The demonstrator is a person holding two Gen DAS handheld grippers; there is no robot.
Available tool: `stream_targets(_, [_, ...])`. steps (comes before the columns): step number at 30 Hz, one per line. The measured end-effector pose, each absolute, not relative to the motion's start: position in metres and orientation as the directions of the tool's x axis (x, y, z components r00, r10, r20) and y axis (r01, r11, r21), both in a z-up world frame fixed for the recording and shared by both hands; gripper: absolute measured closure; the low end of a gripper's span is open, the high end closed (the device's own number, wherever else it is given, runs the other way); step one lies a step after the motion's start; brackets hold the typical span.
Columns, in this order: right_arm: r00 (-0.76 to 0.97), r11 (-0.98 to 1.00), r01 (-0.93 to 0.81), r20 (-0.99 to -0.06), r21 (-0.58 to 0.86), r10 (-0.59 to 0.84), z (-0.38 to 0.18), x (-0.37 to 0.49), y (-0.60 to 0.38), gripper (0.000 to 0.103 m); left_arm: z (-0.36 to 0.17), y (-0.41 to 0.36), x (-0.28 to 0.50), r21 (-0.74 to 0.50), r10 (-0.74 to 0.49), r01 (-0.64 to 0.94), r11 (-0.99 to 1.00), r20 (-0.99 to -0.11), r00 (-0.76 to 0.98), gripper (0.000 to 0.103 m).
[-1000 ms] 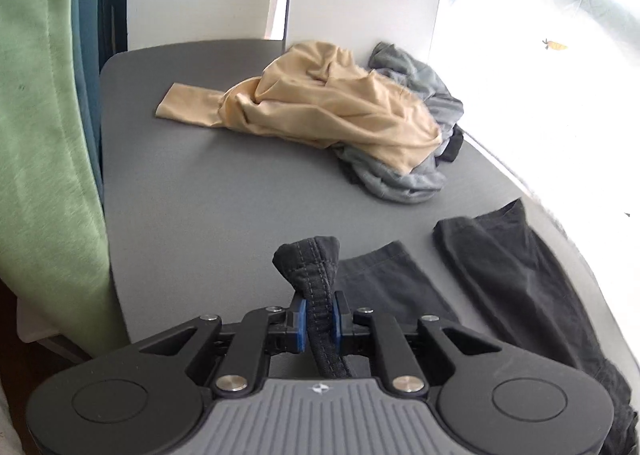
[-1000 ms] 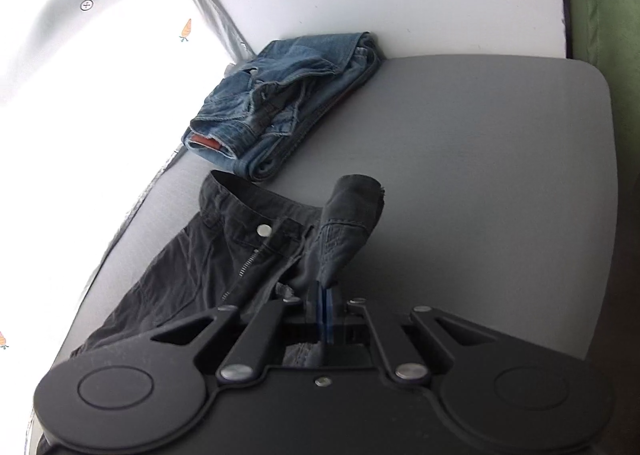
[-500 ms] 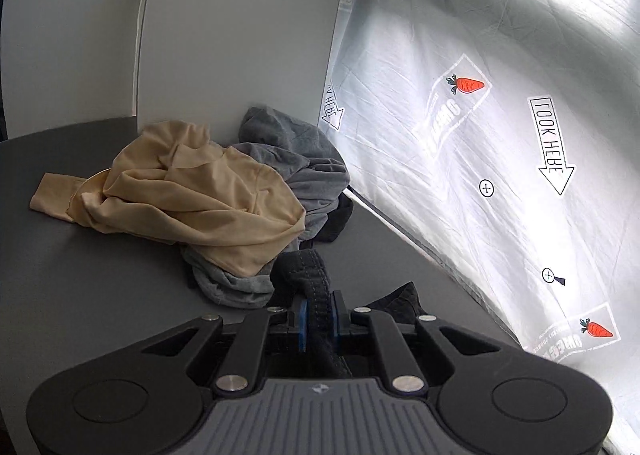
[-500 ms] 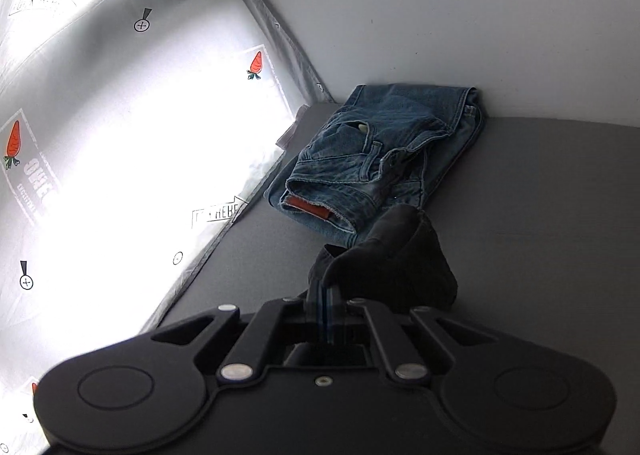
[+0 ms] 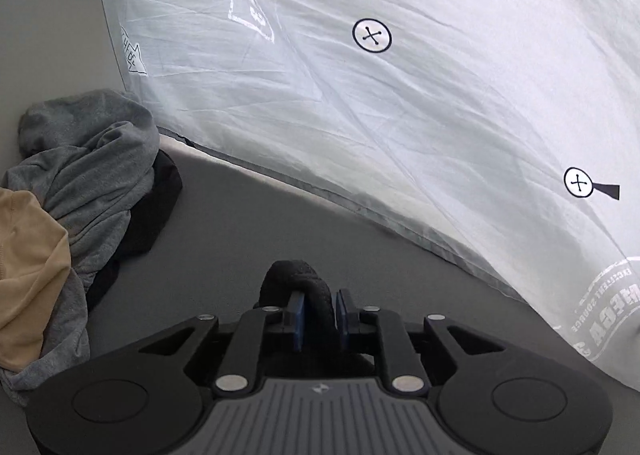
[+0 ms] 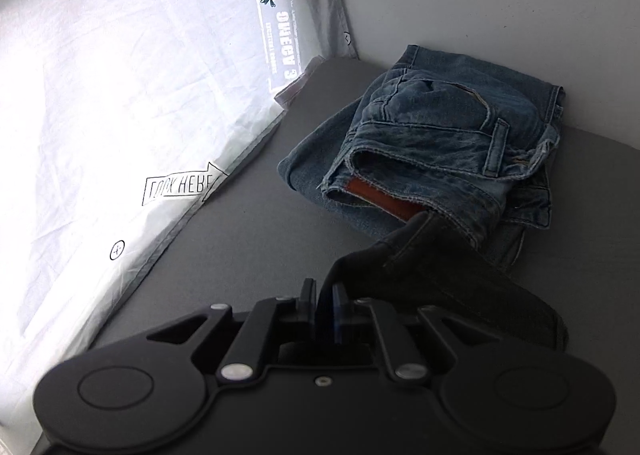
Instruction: Fold clothes
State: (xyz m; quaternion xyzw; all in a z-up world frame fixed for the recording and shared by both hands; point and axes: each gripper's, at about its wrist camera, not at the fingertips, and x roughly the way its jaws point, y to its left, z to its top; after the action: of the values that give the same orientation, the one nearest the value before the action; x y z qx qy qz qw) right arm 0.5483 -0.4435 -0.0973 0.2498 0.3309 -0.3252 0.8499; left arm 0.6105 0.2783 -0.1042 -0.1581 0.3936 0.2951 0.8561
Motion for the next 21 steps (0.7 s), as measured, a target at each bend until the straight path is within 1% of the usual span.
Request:
stream_targets(1, [0.574, 0.685, 0.705, -0.713, 0.182, -0.402, -0.095, 0.551, -0.436, 0.082, -0.109, 0.278, 0.61, -0.049, 0.365, -0.613, 0.789, -0.765, 0.531, 0.081])
stream_targets(2, [0.595, 0.716, 0.68, -0.688, 0.155, -0.416, -0.09, 0.55, -0.427, 0.075, -0.11, 0.274, 0.598, -0.058, 0.359, -0.594, 0.802, -0.749, 0.558, 0.07])
stream_targets(3, [0.617, 0.749, 0.651, -0.661, 0.123, -0.428, -0.085, 0.546, -0.417, 0.051, -0.109, 0.27, 0.588, -0.052, 0.365, -0.588, 0.807, -0.74, 0.566, 0.062])
stream_targets(4, [0.631, 0.776, 0.626, -0.636, 0.079, -0.444, -0.079, 0.541, -0.406, 0.043, -0.108, 0.267, 0.578, -0.046, 0.371, -0.583, 0.811, -0.731, 0.573, 0.046])
stream_targets(5, [0.645, 0.799, 0.601, -0.611, 0.034, -0.459, -0.074, 0.536, -0.394, 0.043, -0.107, 0.263, 0.567, -0.04, 0.375, -0.577, 0.816, -0.722, 0.581, 0.036])
stream_targets(6, [0.659, 0.821, 0.57, -0.593, -0.006, -0.462, -0.07, 0.531, -0.383, 0.043, -0.106, 0.26, 0.552, -0.037, 0.368, -0.563, 0.825, -0.722, 0.586, 0.036])
stream_targets(8, [0.687, 0.874, 0.481, -0.592, -0.065, -0.422, -0.068, 0.517, -0.356, 0.043, -0.105, 0.252, 0.523, -0.029, 0.346, -0.53, 0.848, -0.726, 0.594, 0.036])
stream_targets(10, [0.717, 0.927, 0.357, -0.603, -0.115, -0.351, -0.071, 0.503, -0.327, 0.042, -0.106, 0.237, 0.495, -0.002, 0.327, -0.481, 0.877, -0.732, 0.598, 0.035])
stream_targets(12, [0.747, 0.963, 0.217, -0.608, -0.16, -0.269, -0.076, 0.491, -0.295, 0.037, -0.11, 0.226, 0.474, 0.012, 0.302, -0.436, 0.9, -0.739, 0.603, 0.034])
stream_targets(13, [0.759, 0.974, 0.153, -0.611, -0.167, -0.224, -0.078, 0.486, -0.279, 0.038, -0.113, 0.22, 0.465, 0.008, 0.284, -0.42, 0.907, -0.749, 0.599, 0.034])
stream_targets(14, [0.768, 0.981, 0.092, -0.615, -0.169, -0.179, -0.08, 0.481, -0.264, 0.038, -0.115, 0.215, 0.46, -0.001, 0.267, -0.409, 0.912, -0.757, 0.597, 0.034])
stream_targets(15, [0.776, 0.985, 0.037, -0.616, -0.17, -0.135, -0.081, 0.477, -0.25, 0.044, -0.117, 0.21, 0.457, -0.012, 0.252, -0.403, 0.915, -0.762, 0.596, 0.034])
stream_targets(17, [0.779, 0.979, -0.087, -0.625, -0.184, -0.048, -0.085, 0.472, -0.217, 0.063, -0.122, 0.198, 0.45, -0.035, 0.221, -0.388, 0.921, -0.773, 0.595, 0.034])
stream_targets(18, [0.771, 0.97, -0.149, -0.637, -0.191, -0.008, -0.088, 0.471, -0.201, 0.084, -0.123, 0.192, 0.452, -0.05, 0.196, -0.367, 0.929, -0.774, 0.602, 0.034])
stream_targets(19, [0.755, 0.959, -0.202, -0.655, -0.197, 0.025, -0.093, 0.473, -0.189, 0.096, -0.124, 0.185, 0.454, -0.065, 0.171, -0.345, 0.936, -0.776, 0.608, 0.034])
stream_targets(21, [0.73, 0.94, -0.269, -0.681, -0.208, 0.058, -0.106, 0.483, -0.168, 0.101, -0.125, 0.17, 0.461, -0.081, 0.119, -0.282, 0.956, -0.77, 0.626, 0.034])
